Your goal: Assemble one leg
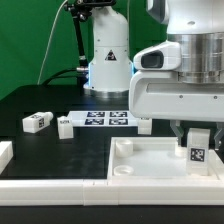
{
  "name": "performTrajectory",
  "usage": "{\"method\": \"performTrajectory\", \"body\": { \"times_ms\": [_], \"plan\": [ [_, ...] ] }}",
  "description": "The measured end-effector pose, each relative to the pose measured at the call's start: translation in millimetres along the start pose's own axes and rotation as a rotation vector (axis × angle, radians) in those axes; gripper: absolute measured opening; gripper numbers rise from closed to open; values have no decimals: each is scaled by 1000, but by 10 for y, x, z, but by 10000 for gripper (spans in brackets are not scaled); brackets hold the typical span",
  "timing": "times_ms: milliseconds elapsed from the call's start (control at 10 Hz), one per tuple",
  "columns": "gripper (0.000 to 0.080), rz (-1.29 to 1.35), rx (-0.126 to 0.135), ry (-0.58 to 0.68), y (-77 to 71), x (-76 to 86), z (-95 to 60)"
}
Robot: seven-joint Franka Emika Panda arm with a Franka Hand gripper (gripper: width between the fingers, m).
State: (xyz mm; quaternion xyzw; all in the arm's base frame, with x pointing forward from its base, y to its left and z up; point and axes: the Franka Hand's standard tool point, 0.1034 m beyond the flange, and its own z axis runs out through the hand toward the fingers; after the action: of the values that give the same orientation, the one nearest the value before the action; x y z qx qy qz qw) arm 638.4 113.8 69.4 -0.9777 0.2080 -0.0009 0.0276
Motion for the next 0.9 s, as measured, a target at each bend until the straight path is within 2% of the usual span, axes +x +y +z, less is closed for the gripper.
{"method": "performTrajectory", "body": {
  "times_ms": [300,600,700,800,900],
  "plan": [
    [294,171,-18,8,81,21,-2],
    [300,401,-44,25,246,57,-18],
    [305,419,-54,29,284,70,-24],
    [305,416,-53,28,276,64,-13],
    [486,416,-53,27,274,62,-10]
  ]
}}
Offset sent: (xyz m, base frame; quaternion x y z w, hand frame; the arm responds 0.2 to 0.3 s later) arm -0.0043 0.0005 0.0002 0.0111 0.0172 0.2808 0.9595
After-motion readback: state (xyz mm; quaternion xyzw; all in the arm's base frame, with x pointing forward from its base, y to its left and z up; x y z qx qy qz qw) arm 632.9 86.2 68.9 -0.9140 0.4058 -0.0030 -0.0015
